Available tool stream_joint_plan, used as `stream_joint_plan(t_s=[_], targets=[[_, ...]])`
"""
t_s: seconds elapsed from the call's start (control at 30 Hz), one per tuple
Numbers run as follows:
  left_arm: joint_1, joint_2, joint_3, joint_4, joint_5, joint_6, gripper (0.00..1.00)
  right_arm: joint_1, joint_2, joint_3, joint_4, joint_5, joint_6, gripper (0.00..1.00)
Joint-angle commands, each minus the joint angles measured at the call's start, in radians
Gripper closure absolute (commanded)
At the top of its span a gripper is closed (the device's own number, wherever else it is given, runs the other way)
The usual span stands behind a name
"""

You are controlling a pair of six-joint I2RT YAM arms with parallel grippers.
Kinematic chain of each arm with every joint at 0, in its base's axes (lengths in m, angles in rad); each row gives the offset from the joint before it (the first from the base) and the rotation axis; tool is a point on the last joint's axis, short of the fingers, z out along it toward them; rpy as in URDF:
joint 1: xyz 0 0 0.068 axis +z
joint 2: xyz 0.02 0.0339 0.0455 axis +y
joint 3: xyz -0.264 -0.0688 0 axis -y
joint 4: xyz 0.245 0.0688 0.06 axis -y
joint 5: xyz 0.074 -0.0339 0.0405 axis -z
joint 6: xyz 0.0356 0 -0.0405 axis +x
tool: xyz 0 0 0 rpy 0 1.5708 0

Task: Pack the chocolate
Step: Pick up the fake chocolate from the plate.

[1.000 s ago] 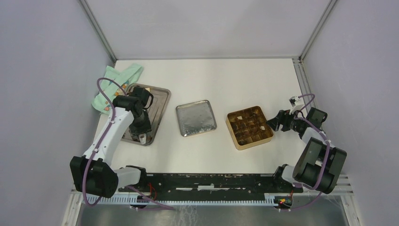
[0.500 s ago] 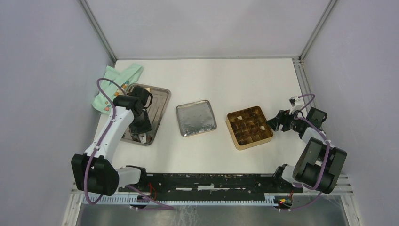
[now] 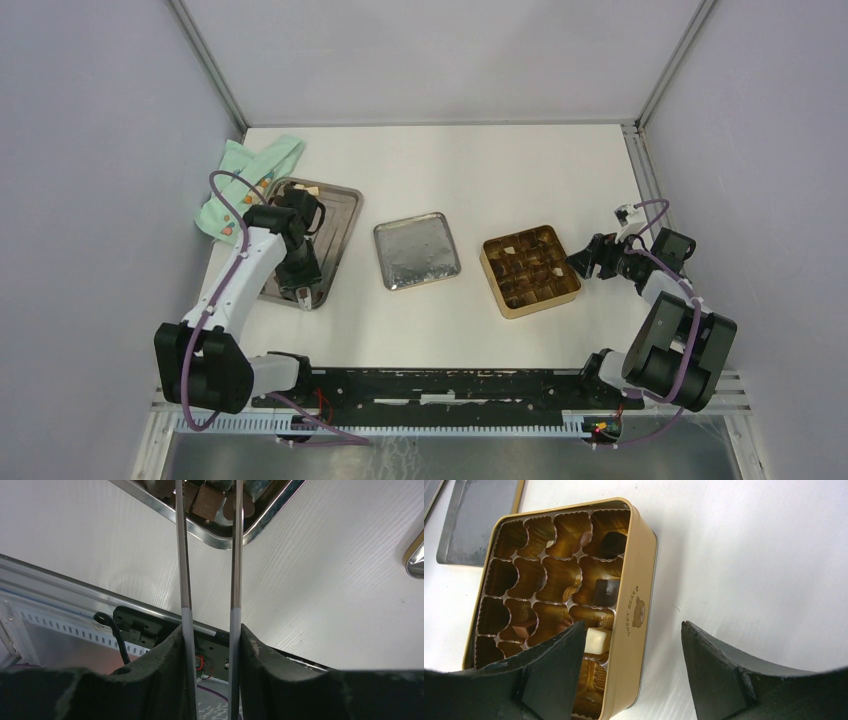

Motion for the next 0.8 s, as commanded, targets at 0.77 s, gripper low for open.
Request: stream_joint_plan(t_s=[0.77], targets=[[0.005, -0.035, 0.107, -0.004, 0.038, 0.014, 0.98, -0.006, 0.006, 0.028, 0.006, -0.026, -0.024, 0.24]])
